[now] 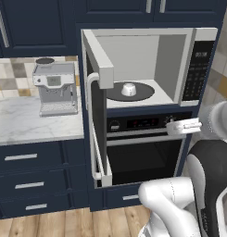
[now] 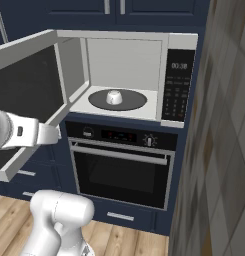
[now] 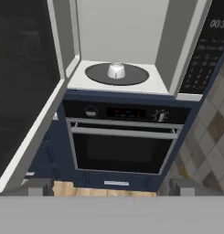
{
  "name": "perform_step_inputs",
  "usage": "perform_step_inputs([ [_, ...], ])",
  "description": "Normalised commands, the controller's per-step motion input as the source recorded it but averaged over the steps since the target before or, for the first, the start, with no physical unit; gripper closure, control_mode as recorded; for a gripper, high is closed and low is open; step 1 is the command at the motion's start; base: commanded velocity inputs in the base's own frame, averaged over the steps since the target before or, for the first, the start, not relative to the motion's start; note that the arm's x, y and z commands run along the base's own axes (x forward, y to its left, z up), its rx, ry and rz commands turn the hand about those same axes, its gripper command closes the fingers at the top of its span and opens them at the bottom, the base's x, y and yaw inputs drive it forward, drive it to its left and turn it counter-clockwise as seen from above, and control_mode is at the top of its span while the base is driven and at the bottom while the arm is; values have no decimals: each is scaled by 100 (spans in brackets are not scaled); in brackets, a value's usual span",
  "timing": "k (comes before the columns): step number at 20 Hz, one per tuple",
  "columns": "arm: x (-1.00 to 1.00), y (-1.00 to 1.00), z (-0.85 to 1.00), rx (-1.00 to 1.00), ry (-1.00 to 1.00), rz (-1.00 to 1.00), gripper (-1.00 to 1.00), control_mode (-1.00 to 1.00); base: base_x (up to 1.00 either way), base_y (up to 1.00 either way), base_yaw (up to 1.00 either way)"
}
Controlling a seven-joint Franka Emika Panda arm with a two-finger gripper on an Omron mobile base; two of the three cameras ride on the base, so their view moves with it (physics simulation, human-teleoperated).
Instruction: Pick the mug from the counter and place it inside the microwave. Then close the microwave.
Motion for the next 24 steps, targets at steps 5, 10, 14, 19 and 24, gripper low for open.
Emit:
perform_step_inputs([
  [5, -45, 15, 48, -1, -1, 0, -100, -100, 0, 0, 0],
  [10, -59, 14, 43, 0, 0, 0, -100, -100, 0, 0, 0],
  [14, -56, 26, 28, 0, -2, 0, -100, -100, 0, 0, 0],
  [19, -44, 35, 1, 0, -16, 0, -100, -100, 0, 0, 0],
  [24, -29, 42, 0, -1, -25, 0, -100, -100, 0, 0, 0],
])
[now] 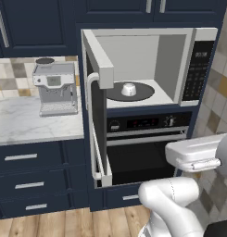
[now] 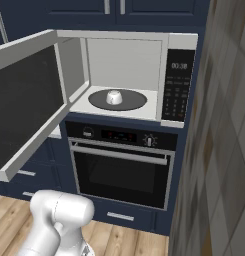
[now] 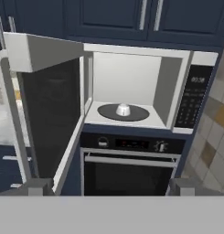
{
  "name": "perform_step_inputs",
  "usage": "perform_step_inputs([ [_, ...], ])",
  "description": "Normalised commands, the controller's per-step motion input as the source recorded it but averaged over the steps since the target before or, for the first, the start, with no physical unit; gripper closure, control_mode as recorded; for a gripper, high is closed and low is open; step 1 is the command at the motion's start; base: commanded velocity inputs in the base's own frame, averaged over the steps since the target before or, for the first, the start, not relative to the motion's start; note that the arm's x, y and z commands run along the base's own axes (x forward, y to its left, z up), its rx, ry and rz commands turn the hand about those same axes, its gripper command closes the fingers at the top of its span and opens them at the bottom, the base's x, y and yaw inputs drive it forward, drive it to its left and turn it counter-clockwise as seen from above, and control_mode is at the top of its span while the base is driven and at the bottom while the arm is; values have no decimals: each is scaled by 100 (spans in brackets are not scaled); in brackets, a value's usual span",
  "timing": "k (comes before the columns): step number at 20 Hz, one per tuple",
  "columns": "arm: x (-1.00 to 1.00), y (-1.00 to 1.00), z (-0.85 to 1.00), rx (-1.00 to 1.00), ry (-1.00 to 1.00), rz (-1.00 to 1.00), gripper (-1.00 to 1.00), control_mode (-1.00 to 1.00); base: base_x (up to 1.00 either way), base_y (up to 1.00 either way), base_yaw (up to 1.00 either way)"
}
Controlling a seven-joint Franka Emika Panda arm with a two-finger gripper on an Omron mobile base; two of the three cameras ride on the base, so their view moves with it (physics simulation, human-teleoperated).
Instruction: Pick the mug from the counter and place it inside the microwave. Then close the microwave.
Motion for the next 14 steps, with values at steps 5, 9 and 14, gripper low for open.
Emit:
perform_step_inputs([
  [5, -20, 41, 2, -3, -17, 0, -100, -100, 0, 0, 0],
  [9, -28, 35, 12, -1, -4, 0, -100, -100, 0, 0, 0],
  [14, -8, 25, 1, 0, 0, -1, -100, -100, 0, 0, 0],
])
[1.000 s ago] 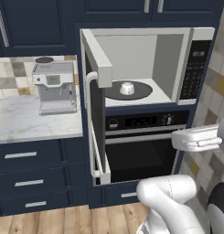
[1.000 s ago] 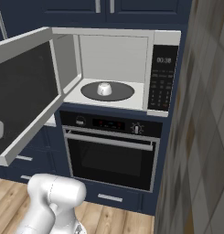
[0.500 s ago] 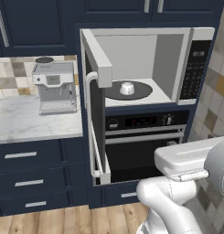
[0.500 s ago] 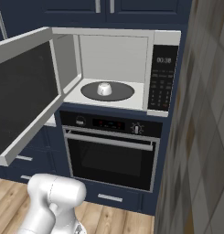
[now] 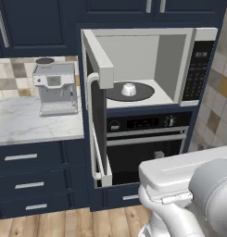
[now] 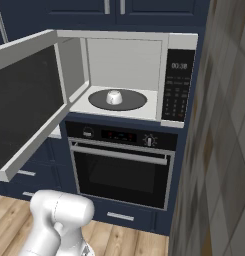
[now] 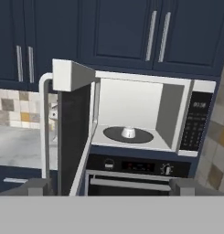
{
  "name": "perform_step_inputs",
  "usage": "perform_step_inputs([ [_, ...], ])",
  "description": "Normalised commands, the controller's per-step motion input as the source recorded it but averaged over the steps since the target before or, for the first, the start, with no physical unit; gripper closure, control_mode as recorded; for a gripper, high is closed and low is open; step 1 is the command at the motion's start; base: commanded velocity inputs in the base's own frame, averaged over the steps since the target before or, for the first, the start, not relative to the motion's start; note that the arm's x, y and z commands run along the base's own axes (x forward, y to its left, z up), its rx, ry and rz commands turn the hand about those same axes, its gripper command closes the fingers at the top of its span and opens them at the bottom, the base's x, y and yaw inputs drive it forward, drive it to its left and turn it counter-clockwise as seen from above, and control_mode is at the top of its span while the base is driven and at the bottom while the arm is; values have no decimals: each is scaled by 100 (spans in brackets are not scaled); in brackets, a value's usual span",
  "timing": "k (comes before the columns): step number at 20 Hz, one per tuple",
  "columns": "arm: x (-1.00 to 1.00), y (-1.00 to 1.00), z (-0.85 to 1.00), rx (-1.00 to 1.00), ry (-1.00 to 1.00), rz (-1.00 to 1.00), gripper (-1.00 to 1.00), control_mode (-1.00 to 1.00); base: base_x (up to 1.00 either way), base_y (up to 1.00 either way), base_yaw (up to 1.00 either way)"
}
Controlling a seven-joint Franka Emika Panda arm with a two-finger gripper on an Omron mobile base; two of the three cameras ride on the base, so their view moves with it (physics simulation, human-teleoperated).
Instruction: Pick the mug from the counter and place it inside the microwave. Then close the microwave.
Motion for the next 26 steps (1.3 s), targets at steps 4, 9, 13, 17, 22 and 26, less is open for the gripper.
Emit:
perform_step_inputs([
  [4, 10, 20, -3, -1, 0, -10, -100, -100, 0, 0, 0],
  [9, 18, 17, -5, -5, -7, -14, -100, -100, 0, 0, 0],
  [13, 0, 26, 0, -5, -5, -18, -100, -100, 0, 0, 0],
  [17, 2, 28, -3, -7, -3, -19, -100, -100, 0, 0, 0],
  [22, 22, 16, -10, -5, 0, -21, -100, -100, 0, 0, 0],
  [26, 25, 25, -6, -2, 0, -22, -100, -100, 0, 0, 0],
])
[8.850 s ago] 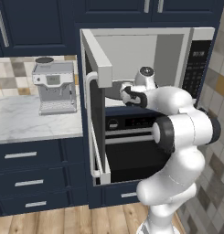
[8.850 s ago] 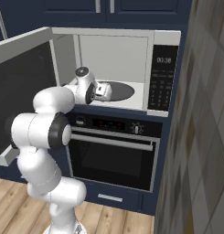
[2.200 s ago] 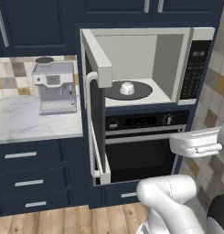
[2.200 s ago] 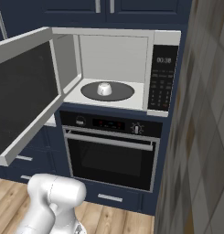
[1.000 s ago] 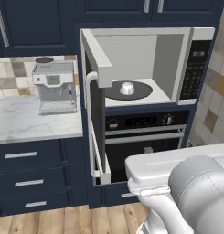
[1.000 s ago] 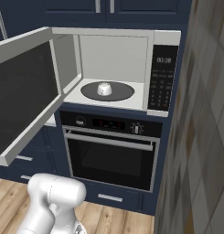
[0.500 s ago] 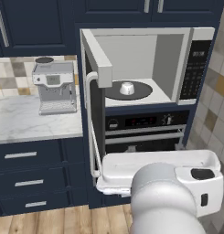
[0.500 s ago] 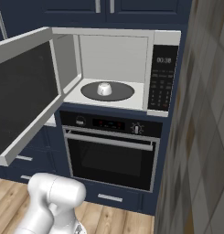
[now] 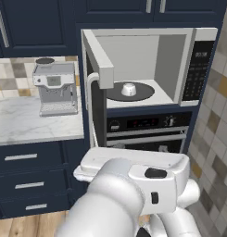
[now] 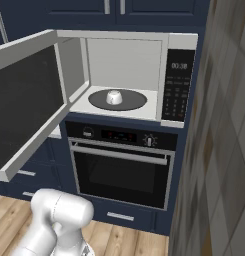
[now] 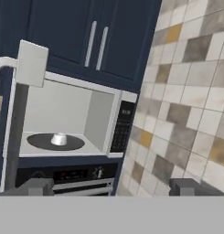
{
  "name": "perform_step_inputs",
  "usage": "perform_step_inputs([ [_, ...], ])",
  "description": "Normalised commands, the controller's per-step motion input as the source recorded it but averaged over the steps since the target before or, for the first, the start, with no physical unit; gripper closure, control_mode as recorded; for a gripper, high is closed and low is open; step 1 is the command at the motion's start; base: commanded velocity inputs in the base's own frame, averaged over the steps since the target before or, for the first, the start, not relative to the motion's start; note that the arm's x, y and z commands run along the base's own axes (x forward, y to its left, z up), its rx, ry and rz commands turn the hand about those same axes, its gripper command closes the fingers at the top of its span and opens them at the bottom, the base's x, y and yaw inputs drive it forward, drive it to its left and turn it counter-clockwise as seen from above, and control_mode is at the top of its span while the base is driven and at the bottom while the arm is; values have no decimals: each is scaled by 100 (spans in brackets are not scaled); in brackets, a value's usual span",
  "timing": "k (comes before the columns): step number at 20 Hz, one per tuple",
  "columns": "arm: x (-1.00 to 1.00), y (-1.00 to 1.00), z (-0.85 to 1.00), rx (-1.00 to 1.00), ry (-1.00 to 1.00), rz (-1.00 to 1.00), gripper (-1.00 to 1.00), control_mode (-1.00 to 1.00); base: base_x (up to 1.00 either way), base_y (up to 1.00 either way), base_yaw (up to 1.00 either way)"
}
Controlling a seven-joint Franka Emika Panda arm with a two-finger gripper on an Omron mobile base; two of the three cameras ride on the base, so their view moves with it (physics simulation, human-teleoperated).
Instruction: Pick the mug from the counter and place it inside the microwave. Then close the microwave.
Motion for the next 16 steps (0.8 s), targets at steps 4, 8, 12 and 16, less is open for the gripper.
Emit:
perform_step_inputs([
  [4, 22, 25, -13, -4, 0, -23, -100, -100, 0, 0, 0],
  [8, 10, 27, -15, -8, 0, -21, -100, -100, 0, 0, 0],
  [12, 1, 6, -20, -6, 0, -9, -100, -100, 0, 0, 0],
  [16, 8, 0, -26, -5, 0, -1, -100, -100, 0, 0, 0],
])
